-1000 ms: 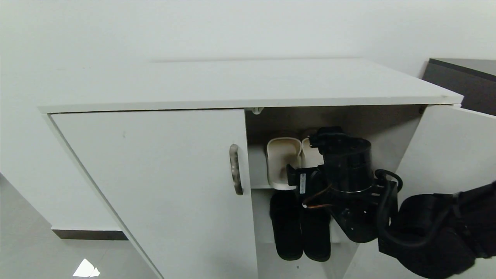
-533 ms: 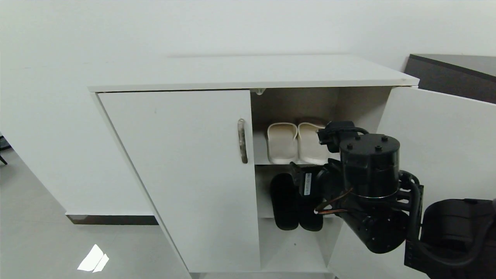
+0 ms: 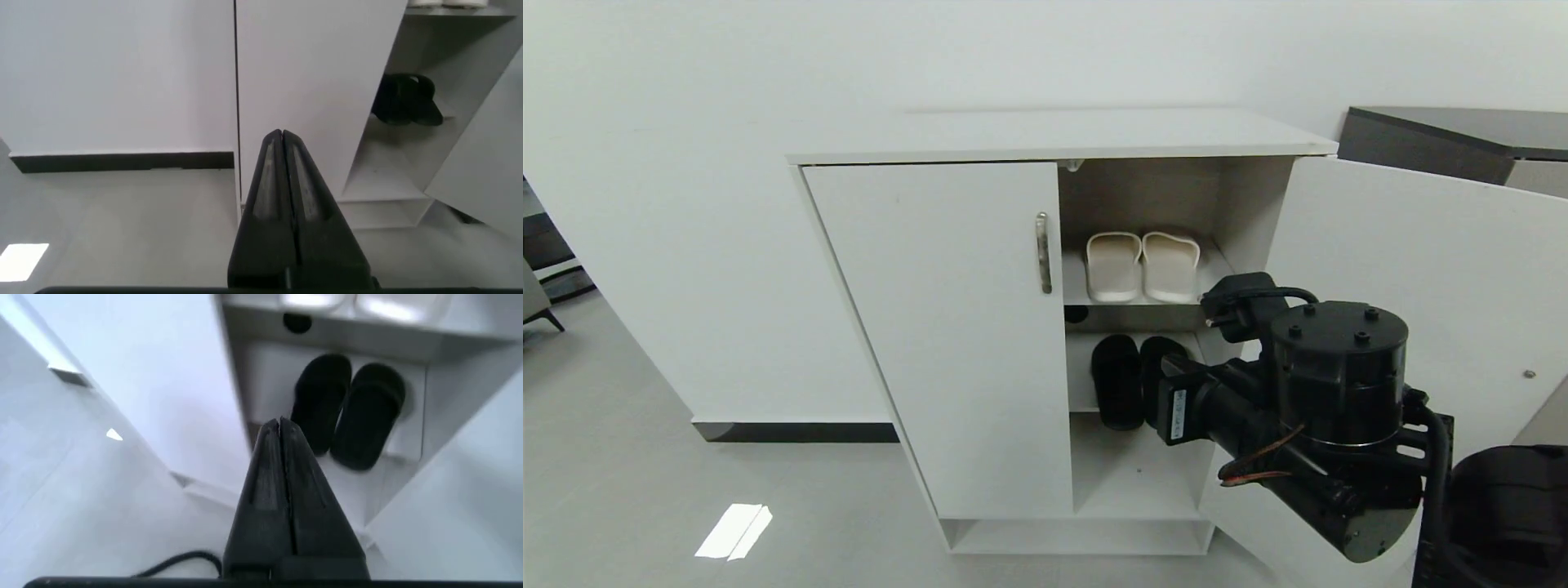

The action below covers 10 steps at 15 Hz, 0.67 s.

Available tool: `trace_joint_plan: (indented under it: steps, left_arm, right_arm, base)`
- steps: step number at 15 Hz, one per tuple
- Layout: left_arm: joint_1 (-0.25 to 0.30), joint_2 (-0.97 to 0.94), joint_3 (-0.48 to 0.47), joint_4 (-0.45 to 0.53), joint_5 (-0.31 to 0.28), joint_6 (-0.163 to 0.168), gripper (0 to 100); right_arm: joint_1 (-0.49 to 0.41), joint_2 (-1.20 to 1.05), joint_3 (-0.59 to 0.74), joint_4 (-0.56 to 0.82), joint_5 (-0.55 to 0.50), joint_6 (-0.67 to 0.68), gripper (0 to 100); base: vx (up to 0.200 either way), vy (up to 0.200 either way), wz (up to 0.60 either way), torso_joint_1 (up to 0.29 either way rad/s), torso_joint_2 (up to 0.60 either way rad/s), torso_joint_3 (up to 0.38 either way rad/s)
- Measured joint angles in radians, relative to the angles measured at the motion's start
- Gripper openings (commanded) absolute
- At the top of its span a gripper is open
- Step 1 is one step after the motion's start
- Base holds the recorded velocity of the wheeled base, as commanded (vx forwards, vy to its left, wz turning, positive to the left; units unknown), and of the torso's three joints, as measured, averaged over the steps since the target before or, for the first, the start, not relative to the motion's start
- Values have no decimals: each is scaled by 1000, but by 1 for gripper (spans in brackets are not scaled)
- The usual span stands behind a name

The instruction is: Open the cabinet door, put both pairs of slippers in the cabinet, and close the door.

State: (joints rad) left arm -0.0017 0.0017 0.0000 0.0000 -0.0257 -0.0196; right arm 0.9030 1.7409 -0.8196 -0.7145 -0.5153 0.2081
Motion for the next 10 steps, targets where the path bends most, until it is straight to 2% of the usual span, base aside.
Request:
trace_joint_plan:
  steps: [4, 7, 10]
  left_arm:
    - [0, 0, 0, 0, 0, 0, 0]
    - [0, 0, 0, 0, 1, 0, 0]
    - [0, 0, 0, 0, 1, 0, 0]
  right_arm:
    - [-2, 11, 29, -69, 31, -1, 0]
    - [-14, 15, 101, -184, 103, -54, 0]
    - [-31, 14, 158, -256, 111, -118, 0]
  base:
    - [-200, 0, 0, -1, 2, 5]
    - [0, 0, 0, 0, 0, 0]
    - [0, 0, 0, 0, 0, 0]
